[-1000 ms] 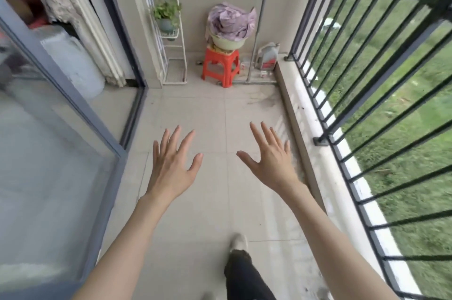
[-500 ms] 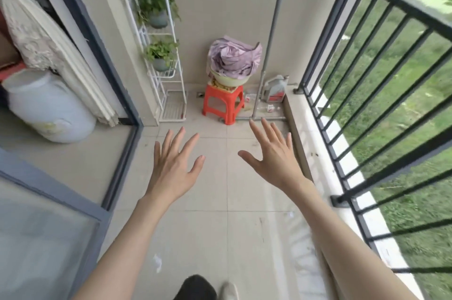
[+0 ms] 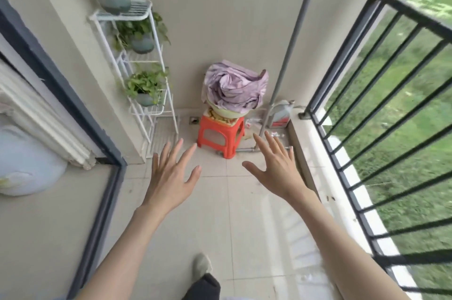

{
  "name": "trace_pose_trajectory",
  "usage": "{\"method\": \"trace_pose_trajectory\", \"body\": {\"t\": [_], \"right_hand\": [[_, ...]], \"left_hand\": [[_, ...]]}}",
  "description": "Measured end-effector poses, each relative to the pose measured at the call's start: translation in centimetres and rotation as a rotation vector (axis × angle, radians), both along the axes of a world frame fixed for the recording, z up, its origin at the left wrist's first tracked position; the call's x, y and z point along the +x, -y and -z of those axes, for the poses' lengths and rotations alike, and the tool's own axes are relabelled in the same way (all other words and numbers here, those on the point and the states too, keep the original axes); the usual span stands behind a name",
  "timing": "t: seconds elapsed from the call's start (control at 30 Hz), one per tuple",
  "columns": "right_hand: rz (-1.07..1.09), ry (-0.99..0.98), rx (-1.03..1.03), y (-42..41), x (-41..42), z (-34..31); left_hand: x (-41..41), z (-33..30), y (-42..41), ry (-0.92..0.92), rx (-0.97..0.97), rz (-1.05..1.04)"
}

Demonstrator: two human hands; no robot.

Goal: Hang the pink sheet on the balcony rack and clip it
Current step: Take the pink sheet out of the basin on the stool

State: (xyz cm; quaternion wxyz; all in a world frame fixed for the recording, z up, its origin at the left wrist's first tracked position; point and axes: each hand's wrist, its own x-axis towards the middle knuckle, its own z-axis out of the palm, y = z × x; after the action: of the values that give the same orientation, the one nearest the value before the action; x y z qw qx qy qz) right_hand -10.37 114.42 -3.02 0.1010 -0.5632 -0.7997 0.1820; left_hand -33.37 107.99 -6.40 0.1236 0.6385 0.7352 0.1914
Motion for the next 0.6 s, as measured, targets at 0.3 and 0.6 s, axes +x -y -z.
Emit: {"method": "trace_pose_trajectory", "body": {"t": [0.3,0.6], "right_hand": [[0.097,-0.027,-0.029,-16.3,-4.9,1.4],[0.185,-0.028,-0.127,-35.7,-5.8,5.9]], "left_hand": [[-5.0,0.9,-17.4,0.008,-0.08,0.105],[-6.4,3.7,-38.7,0.012,-0.212,0.173]]}}
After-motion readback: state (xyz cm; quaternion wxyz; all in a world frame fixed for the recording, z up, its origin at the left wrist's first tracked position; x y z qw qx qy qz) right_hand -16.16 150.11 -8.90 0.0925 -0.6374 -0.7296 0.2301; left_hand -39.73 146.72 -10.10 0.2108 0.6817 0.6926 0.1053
